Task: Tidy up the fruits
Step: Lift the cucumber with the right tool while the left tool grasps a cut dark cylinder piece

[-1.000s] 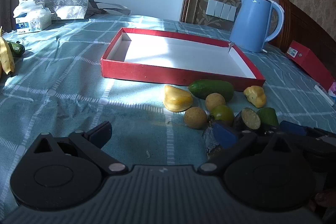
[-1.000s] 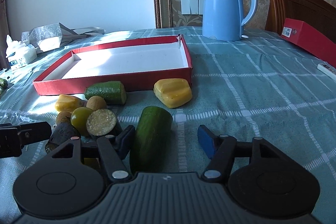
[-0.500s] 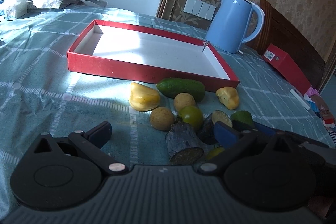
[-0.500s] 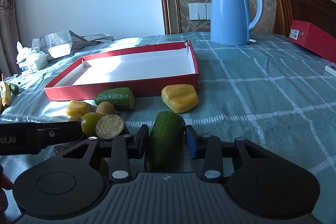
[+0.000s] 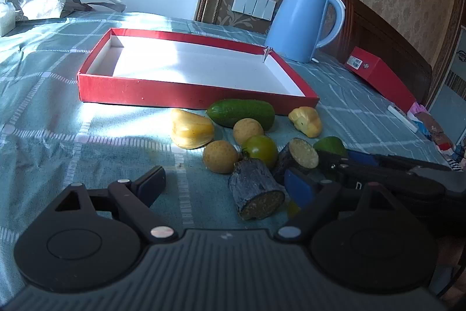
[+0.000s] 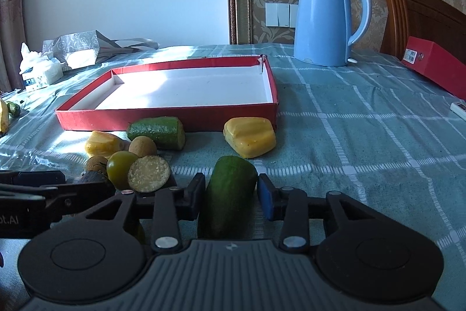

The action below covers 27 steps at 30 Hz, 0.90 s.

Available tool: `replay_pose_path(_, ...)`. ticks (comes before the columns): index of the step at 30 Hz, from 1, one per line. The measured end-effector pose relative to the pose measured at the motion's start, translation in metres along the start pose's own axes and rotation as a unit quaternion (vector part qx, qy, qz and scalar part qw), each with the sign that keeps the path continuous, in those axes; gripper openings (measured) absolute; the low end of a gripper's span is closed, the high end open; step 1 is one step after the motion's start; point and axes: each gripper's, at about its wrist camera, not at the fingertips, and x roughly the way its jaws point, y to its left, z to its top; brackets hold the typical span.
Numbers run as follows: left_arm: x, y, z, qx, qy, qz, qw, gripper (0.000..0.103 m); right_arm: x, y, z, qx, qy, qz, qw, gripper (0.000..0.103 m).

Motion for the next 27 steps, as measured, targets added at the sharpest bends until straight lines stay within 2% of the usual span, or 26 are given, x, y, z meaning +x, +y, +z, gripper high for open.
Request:
replay_pose_path(2,-0.003,-0.003,0.000,-0.003,0.003,-0.014,0.9999,0.086,-0.002,-0.003,0.000,-0.001,-0.006,-0.013,1.000,0.035)
replay_pose_path(4,-0.001,-0.009,0.003,-0.001,0.008,-0.030,0.9995,0.086,0.000,-0.009,0.001,0.009,-0.002,-0.008,1.000,0.035)
replay_pose_path(6,0.005,-0.014,0.004,0.008,0.010,-0.021,0.9997,0.085,0.001,-0.011,0.001,0.014,-0.001,-0.004,1.000,0.035)
replay_pose_path(9,0.011,-0.016,0.005,0.017,0.012,-0.027,0.9994,0.071,0.001,-0.012,-0.001,0.011,-0.006,0.002,1.000,0.035)
replay_pose_path(12,0.012,-0.017,0.003,0.032,0.008,-0.012,0.9994,0.058,0.003,-0.013,-0.002,0.012,-0.007,0.007,1.000,0.036)
replay_pose_path(13,0.011,-0.017,0.003,0.037,0.008,-0.006,0.9993,0.051,0.003,-0.012,-0.002,0.012,-0.004,0.008,1.000,0.035)
replay_pose_path(16,0.009,-0.013,0.000,0.042,0.004,-0.007,0.9991,0.042,0.004,-0.009,-0.002,0.004,-0.001,0.005,1.000,0.036)
replay_pose_path(19,0.007,-0.014,-0.006,0.069,-0.006,0.004,0.9976,0.032,0.006,-0.008,-0.002,0.000,0.004,0.003,1.000,0.036)
replay_pose_path(23,0.006,-0.009,-0.007,0.054,-0.012,-0.003,0.9984,0.032,0.005,-0.007,-0.002,-0.002,0.003,0.001,1.000,0.036)
replay_pose_path(27,0.000,0.004,-0.008,0.016,-0.032,-0.008,0.9993,0.031,0.002,-0.007,-0.006,0.003,-0.005,0.001,1.000,0.032)
